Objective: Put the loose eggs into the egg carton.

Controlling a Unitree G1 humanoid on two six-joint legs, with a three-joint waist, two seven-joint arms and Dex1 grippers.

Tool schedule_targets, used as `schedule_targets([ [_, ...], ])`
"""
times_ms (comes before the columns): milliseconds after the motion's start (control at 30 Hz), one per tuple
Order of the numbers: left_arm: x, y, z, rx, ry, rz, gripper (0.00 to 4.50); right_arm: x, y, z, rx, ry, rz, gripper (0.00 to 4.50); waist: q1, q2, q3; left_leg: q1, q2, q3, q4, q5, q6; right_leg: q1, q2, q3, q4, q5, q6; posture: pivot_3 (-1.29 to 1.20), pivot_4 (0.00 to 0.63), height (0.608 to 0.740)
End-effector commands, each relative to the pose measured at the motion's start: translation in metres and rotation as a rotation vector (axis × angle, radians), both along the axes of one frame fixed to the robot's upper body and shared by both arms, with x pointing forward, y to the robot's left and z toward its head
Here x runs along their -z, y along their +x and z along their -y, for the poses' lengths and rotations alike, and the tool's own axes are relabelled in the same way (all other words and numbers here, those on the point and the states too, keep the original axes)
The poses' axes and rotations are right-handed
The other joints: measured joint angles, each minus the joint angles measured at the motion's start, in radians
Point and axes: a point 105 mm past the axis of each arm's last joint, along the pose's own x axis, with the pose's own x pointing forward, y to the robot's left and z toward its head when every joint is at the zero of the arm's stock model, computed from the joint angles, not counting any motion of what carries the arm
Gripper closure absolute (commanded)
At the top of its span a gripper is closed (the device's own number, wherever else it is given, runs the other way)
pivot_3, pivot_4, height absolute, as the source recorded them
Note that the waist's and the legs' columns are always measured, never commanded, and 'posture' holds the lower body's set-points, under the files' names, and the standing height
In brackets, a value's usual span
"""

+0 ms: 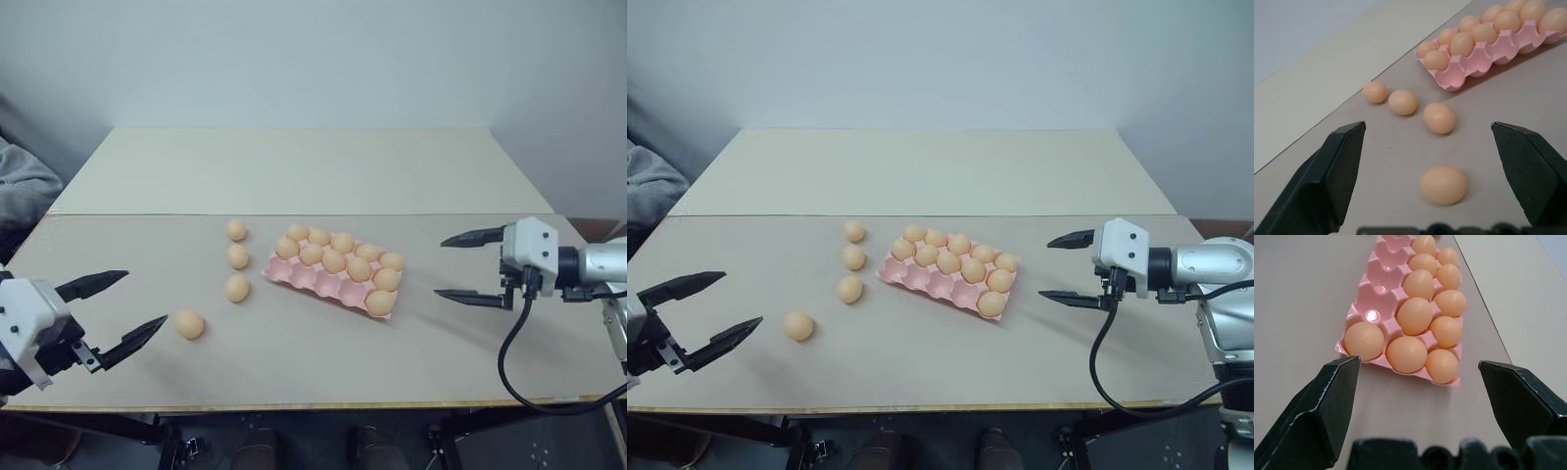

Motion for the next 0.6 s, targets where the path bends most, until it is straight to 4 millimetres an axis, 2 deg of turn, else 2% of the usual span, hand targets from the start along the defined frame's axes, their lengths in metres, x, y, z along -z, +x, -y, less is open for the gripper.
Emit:
schedule_targets([
  [33,-0.005,-0.001,-0.001,0.009,-0.006,0.010,0.01,-0.012,-0.005,-0.001,-0.014,0.001,0.048,0.00,0.000,0.000,0.000,0.000,0.000,0.000,0.000,0.000,0.000,0.000,0.000,0.000,0.000,0.000,0.000,0.00,0.150,0.740],
  [233,-0.010,0.004,-0.002,-0.005,0.005,0.055,0.01,-0.012,-0.007,-0.001,-0.009,0.002,0.047,0.00,-0.001,0.000,0.000,0.000,0.000,0.003,0.000,0.000,0.000,-0.001,0.001,0.004,0.000,0.001,0.001,0.00,0.150,0.740],
  [400,0.007,0.003,-0.009,-0.054,0.011,-0.005,0.01,-0.011,-0.010,-0.003,-0.011,0.009,0.044,0.00,-0.003,0.000,0.000,0.001,0.000,0.005,0.000,-0.001,-0.001,-0.002,0.001,0.006,0.000,0.001,0.001,0.00,0.150,0.740],
  [600,0.024,0.007,-0.029,-0.191,-0.141,-0.014,0.01,-0.005,-0.015,-0.009,-0.015,0.029,0.028,0.00,-0.002,-0.001,0.000,0.001,0.000,0.006,0.000,-0.001,0.000,-0.002,0.001,0.008,0.001,0.001,0.001,0.00,0.150,0.740],
])
